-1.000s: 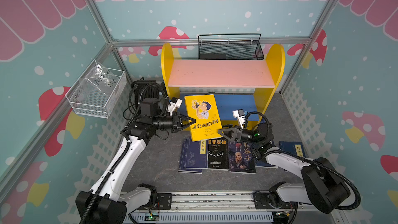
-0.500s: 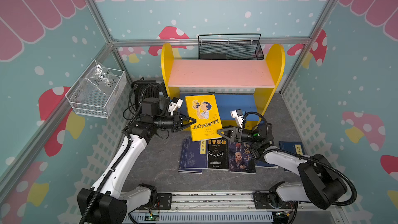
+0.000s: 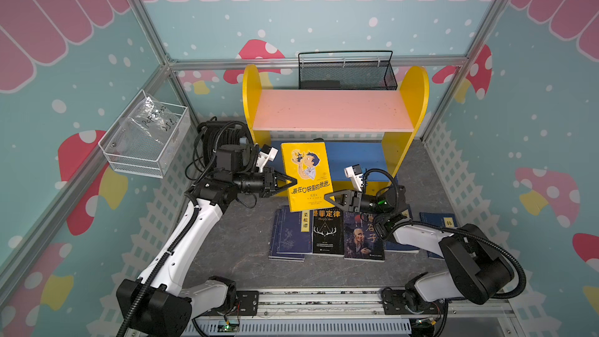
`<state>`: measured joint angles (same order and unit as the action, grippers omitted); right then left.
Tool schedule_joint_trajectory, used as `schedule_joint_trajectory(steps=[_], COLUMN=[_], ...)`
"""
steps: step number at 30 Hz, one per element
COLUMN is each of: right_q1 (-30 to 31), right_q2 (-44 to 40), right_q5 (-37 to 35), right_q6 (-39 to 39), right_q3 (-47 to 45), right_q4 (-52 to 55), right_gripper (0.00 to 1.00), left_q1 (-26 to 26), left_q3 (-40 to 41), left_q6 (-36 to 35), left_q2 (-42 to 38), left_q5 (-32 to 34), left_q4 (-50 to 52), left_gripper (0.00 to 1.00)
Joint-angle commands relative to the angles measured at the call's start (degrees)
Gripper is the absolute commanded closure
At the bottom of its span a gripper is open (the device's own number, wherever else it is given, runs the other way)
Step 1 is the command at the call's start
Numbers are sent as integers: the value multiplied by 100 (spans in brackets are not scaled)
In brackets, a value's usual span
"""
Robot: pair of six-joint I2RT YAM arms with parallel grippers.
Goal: Stacking books/files
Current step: Place the book at the bookshelf.
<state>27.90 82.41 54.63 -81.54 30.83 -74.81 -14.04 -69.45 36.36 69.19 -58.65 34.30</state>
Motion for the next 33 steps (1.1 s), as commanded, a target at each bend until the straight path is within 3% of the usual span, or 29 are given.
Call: schedule_joint_trajectory(steps=[1, 3, 5, 10, 15, 18, 21, 28, 31, 33], right_q1=[51, 54, 58, 56, 57, 66, 66, 94, 97, 99], right_q2=[18, 20, 0, -148, -661, -927, -1052, -1128, -1069, -979], right_q5=[-119, -187, -224, -619, -1140, -1442, -1654, -2008, -2137, -2158], right_q6=[-117, -120, -112, 73, 1158, 2006, 2469, 2843, 3094, 3293], right_q3=[105, 147, 222, 424, 1123, 1772, 2300, 2806, 3045, 3234], right_q4=[-406, -403, -366, 48, 2137, 3472, 4235, 4678, 4908, 5013], right_gripper=[63, 48, 39, 29, 18, 15, 14, 14, 14, 14], left_q1=[-198, -354, -501, -784, -800, -858, -909, -915, -1243, -1649], left_q3=[-548, -693, -881, -1979, -3150, -3315, -3196, -3277, -3290, -3180], left_q6=[-547, -626, -779, -1559, -1779, -1700, -1700, -1940, -2294, -2757], left_q2=[-250, -362, -431, -526, -711, -761, -798, -445, -181, -28], left_q5=[679, 1070, 1483, 2628, 3960, 4674, 4823, 5877, 6703, 7729], left_q4=[460, 655, 958, 2278, 2712, 2271, 1499, 394, -28, -404], left_gripper=[100, 100, 100, 100, 100, 100, 100, 100, 100, 100])
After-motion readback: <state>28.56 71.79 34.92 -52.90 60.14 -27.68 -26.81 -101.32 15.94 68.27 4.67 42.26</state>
